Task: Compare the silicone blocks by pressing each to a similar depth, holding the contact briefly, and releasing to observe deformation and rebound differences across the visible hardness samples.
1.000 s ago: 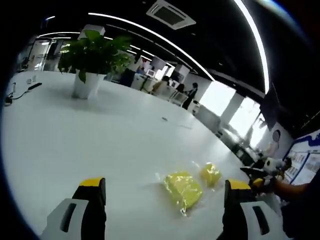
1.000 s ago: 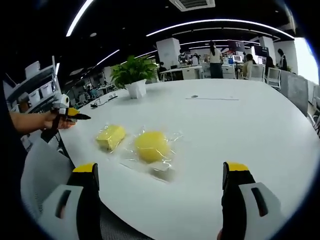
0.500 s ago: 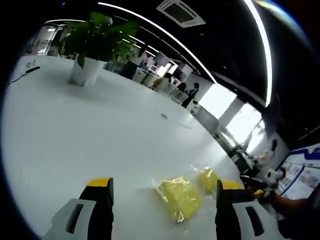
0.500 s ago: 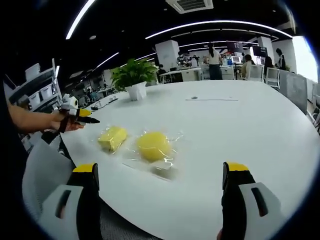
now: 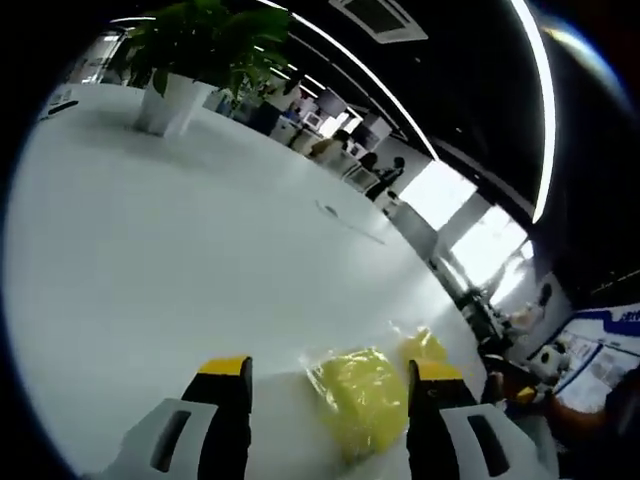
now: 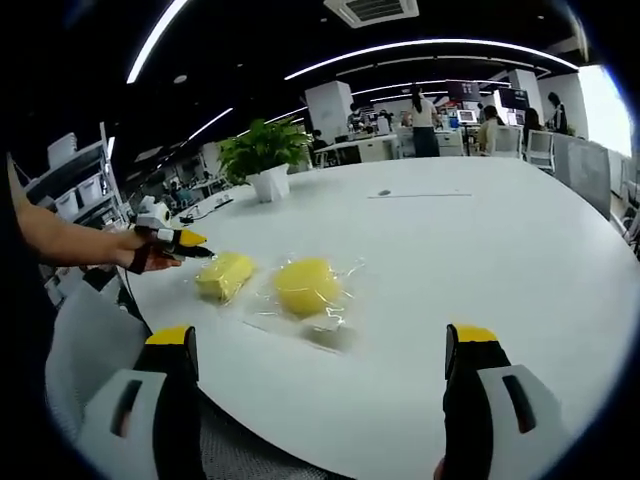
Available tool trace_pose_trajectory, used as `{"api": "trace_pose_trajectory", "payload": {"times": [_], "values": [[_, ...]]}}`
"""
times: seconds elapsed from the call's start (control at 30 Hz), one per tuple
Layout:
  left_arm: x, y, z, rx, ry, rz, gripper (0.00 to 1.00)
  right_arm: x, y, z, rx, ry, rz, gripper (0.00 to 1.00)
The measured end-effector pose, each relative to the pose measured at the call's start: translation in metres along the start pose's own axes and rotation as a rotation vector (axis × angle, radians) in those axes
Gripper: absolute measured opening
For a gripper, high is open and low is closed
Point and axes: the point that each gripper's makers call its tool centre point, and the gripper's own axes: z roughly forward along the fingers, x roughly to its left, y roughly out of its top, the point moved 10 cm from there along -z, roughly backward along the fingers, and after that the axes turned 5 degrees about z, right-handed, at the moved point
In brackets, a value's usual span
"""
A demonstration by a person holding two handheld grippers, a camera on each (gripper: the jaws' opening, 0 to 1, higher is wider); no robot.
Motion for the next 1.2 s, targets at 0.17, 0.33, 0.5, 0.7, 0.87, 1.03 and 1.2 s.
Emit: {"api": "trace_pose_trajectory", "payload": {"times": [0.17, 0.33, 0.5, 0.7, 0.87, 1.03, 1.2], "values": [[0.005, -0.006, 0.004, -0.021, -0.021, -0.089, 0.55, -0.001, -0.001, 0.001, 0.003, -0.001, 0.004, 0.96], [0.006, -0.013, 0.002, -0.014, -0.032, -0.140, 0.33, 0.001, 0.001, 0.005, -0.006, 0.003, 0.007, 0.96], [0.008, -0.014, 0.005, -0.015, -0.014, -0.149, 0.27, 0.001, 0.000, 0.006, -0.010, 0.001, -0.007, 0.96], [0.014, -0.016, 0.012, 0.018, -0.021, -0.211, 0.17, 0.002, 0.002, 0.005, 0.002, 0.005, -0.026, 0.96], [0.013, -0.017, 0.013, 0.018, -0.023, -0.206, 0.14, 0.002, 0.003, 0.005, 0.003, 0.001, -0.026, 0.96], [0.012, -0.019, 0.014, 0.025, -0.066, -0.264, 0.04, 0.003, 0.001, 0.005, 0.021, 0.004, -0.038, 0.96], [0.011, -0.020, 0.016, 0.027, -0.084, -0.295, 0.04, 0.002, 0.001, 0.005, 0.042, 0.009, -0.047, 0.96]]}}
